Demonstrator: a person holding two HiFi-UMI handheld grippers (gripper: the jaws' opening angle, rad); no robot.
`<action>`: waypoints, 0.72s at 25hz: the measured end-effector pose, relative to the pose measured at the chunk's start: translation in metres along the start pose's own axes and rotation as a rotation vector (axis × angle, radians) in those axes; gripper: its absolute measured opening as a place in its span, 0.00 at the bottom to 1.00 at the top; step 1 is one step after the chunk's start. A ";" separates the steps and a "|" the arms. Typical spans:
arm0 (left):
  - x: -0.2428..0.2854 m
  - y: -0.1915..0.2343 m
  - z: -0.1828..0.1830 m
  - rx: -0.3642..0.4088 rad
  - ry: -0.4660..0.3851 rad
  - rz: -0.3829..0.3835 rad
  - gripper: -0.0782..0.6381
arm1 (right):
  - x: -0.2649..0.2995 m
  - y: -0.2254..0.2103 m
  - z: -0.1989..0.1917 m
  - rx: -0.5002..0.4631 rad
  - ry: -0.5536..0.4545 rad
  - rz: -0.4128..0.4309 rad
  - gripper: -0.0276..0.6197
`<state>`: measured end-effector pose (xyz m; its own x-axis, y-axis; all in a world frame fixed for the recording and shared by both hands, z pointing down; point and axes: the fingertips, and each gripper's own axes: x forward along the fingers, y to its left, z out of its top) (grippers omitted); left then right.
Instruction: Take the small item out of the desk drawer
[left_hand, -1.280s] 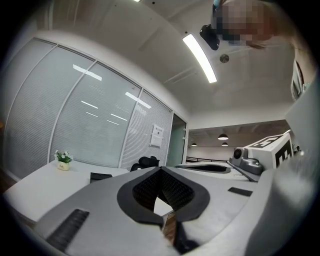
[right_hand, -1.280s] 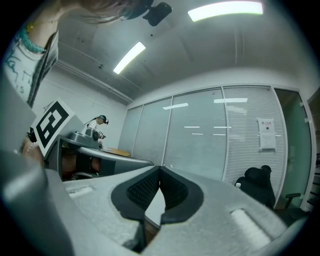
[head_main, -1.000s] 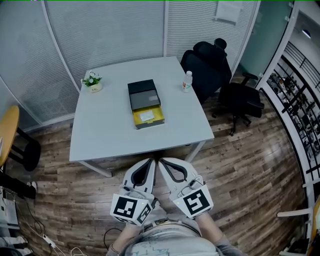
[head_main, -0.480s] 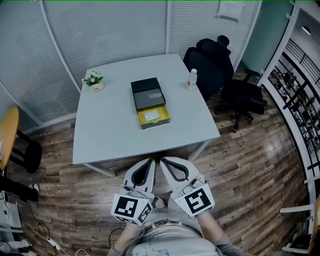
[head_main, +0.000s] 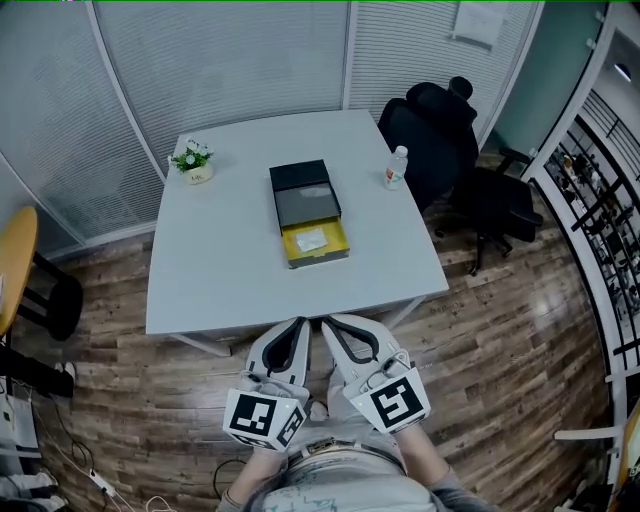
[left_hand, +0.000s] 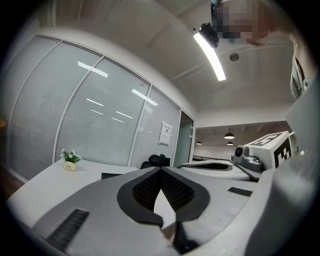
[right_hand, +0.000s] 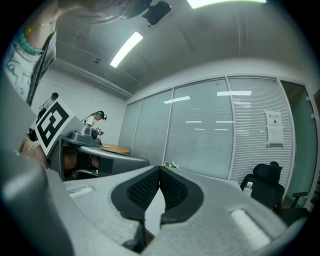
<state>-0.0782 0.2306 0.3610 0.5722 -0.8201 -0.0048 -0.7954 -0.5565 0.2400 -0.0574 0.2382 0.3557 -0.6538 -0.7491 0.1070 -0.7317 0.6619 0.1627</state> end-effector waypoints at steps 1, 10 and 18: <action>0.007 0.005 0.004 -0.001 0.001 0.007 0.11 | 0.007 -0.005 0.000 0.002 0.000 0.003 0.05; 0.087 0.050 0.031 0.006 -0.011 0.039 0.10 | 0.079 -0.069 0.009 -0.004 -0.016 0.056 0.05; 0.143 0.077 0.030 -0.008 -0.002 0.086 0.10 | 0.120 -0.112 0.004 -0.016 -0.006 0.127 0.05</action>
<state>-0.0642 0.0665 0.3493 0.5016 -0.8650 0.0139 -0.8399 -0.4830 0.2477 -0.0547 0.0744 0.3463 -0.7420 -0.6591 0.1222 -0.6399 0.7508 0.1640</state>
